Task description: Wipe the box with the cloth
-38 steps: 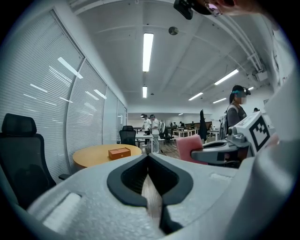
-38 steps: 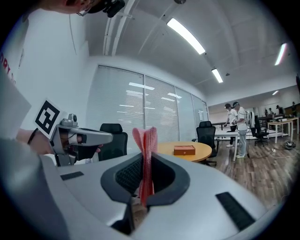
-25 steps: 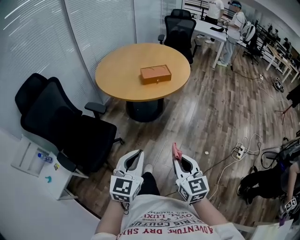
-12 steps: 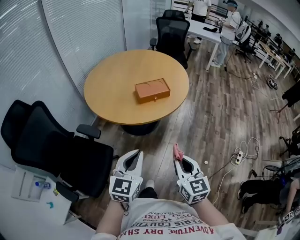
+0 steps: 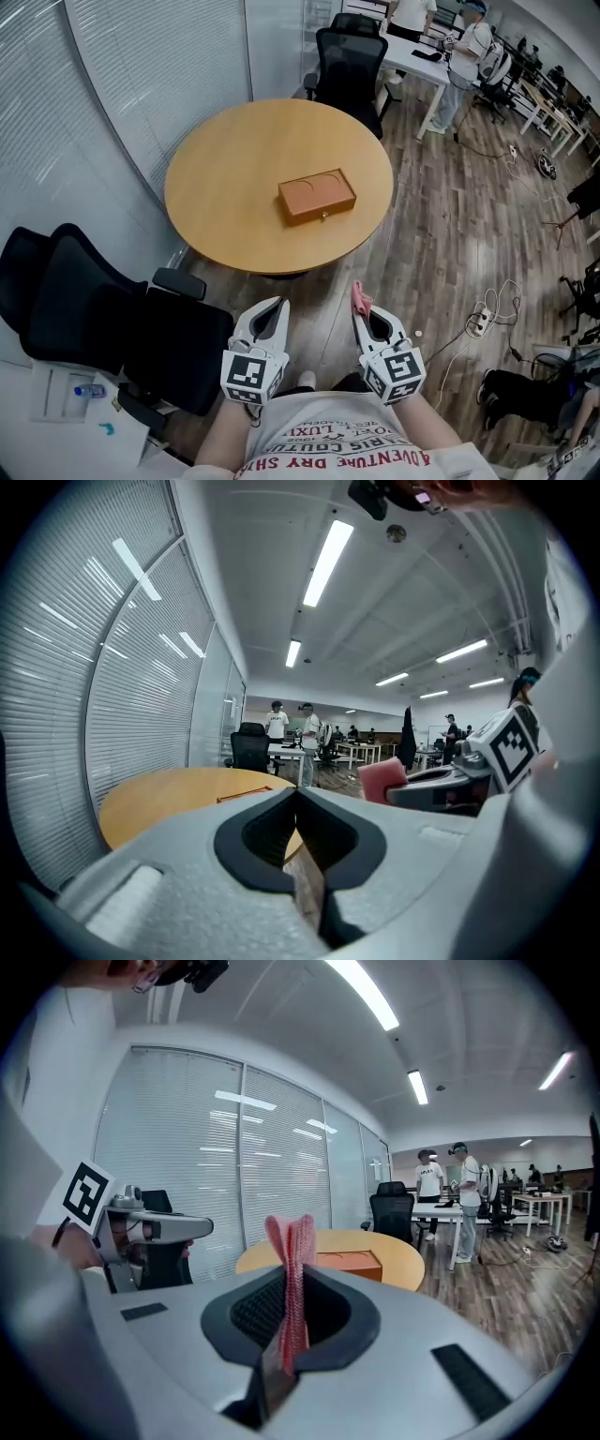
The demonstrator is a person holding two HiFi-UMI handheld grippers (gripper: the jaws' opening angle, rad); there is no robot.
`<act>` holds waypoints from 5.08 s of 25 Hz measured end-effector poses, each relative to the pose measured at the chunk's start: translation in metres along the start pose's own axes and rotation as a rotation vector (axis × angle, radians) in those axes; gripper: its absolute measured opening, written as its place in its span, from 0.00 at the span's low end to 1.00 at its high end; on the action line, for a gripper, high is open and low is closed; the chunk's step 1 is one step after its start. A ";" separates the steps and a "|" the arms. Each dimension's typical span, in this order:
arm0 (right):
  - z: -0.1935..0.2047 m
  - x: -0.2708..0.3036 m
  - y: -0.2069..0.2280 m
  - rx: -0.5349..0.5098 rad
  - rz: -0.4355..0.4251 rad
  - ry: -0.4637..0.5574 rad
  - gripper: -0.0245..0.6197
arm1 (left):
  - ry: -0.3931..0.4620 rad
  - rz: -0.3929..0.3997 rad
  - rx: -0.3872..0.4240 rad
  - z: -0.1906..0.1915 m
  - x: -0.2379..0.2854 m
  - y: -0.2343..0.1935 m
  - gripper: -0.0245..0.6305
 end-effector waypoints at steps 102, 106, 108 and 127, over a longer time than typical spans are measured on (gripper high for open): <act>0.025 0.459 0.232 -1.119 -0.707 -0.898 0.08 | -0.262 -0.468 -0.195 0.041 0.305 -0.143 0.05; 0.026 0.447 0.227 -1.131 -0.715 -0.905 0.08 | -0.266 -0.466 -0.190 0.040 0.299 -0.137 0.05; 0.028 0.443 0.226 -1.129 -0.720 -0.911 0.08 | -0.269 -0.465 -0.189 0.042 0.298 -0.135 0.05; 0.002 0.401 0.229 -0.934 -0.801 -0.946 0.08 | -0.244 -0.424 -0.165 0.031 0.315 -0.124 0.05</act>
Point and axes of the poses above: the fingertips, and each gripper's own axes: x forward along the fingers, y to its right, z out of its underside, the point moved 8 cm from there along -x, backward along the fingers, and after that the axes turned 14 degrees about -z, right-handed, at the moved point
